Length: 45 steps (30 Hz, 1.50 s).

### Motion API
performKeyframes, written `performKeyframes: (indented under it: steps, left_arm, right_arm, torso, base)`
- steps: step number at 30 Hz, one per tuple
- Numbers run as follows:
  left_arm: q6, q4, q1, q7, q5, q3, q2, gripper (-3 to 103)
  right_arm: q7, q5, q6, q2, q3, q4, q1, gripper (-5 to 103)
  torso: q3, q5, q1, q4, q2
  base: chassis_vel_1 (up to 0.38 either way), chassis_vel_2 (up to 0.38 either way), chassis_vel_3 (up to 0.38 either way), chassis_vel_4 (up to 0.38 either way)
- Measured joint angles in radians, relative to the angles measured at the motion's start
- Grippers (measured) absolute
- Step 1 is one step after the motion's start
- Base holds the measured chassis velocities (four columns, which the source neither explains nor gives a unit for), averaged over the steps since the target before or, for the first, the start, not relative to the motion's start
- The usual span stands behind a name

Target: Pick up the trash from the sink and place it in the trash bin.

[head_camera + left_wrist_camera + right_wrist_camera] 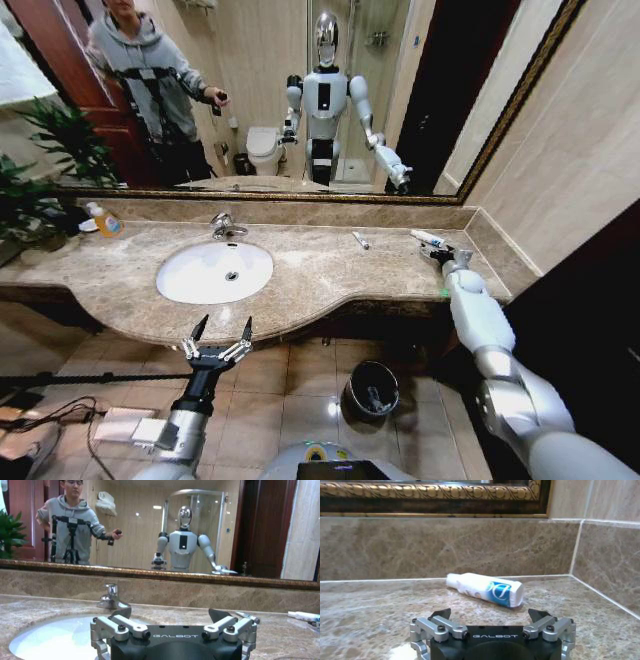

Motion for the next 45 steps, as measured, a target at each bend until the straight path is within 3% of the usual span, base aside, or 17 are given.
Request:
performKeyframes:
  steps: [9, 19, 29, 30, 33, 36, 37, 45]
  left_arm:
    - [0.000, 0.000, 0.000, 0.000, 0.000, 0.000, 0.000, 100]
    - [0.000, 0.000, 0.000, 0.000, 0.000, 0.000, 0.000, 100]
    - [0.000, 0.000, 0.000, 0.000, 0.000, 0.000, 0.000, 100]
    - [0.000, 0.000, 0.000, 0.000, 0.000, 0.000, 0.000, 100]
    - [0.000, 0.000, 0.000, 0.000, 0.000, 0.000, 0.000, 100]
    - [0.000, 0.000, 0.000, 0.000, 0.000, 0.000, 0.000, 100]
    - [0.000, 0.000, 0.000, 0.000, 0.000, 0.000, 0.000, 100]
    - [0.000, 0.000, 0.000, 0.000, 0.000, 0.000, 0.000, 100]
  right_arm:
    - [0.007, 0.010, 0.003, -0.004, -0.002, -0.005, 0.028, 100]
    - [-0.035, 0.004, 0.054, 0.003, -0.021, -0.181, 0.162, 100]
    - [-0.052, 0.003, 0.029, 0.012, -0.026, -0.193, 0.164, 97]
    - [-0.059, 0.003, 0.024, 0.013, -0.026, -0.195, 0.157, 89]
    - [-0.068, 0.003, 0.016, 0.013, -0.025, -0.193, 0.146, 83]
    - [-0.078, 0.006, 0.014, 0.015, -0.025, -0.175, 0.132, 67]
    - [-0.078, 0.006, 0.014, 0.015, -0.025, -0.175, 0.132, 67]
    - [-0.092, 0.012, 0.033, 0.025, -0.026, -0.163, 0.134, 35]
  torso:
    - [0.000, -0.0004, 0.000, 0.0001, 0.000]
    - [0.000, -0.0002, 0.000, 0.0002, 0.000]
    - [0.000, -0.0001, 0.000, 0.0002, 0.000]
    - [0.000, 0.0003, 0.000, 0.0002, 0.000]
    - [0.000, -0.0003, 0.000, 0.0002, 0.000]
    - [0.000, -0.0003, 0.000, 0.0001, 0.000]
    - [0.000, -0.0003, 0.000, 0.0001, 0.000]
    - [0.000, -0.0002, 0.000, 0.0002, 0.000]
  base:
    - [0.000, 0.000, 0.000, 0.000]
    - [0.000, 0.000, 0.000, 0.000]
    - [0.000, 0.000, 0.000, 0.000]
    - [0.000, 0.000, 0.000, 0.000]
    - [0.000, 0.000, 0.000, 0.000]
    - [0.000, 0.000, 0.000, 0.000]
    - [0.000, 0.000, 0.000, 0.000]
    - [0.000, 0.000, 0.000, 0.000]
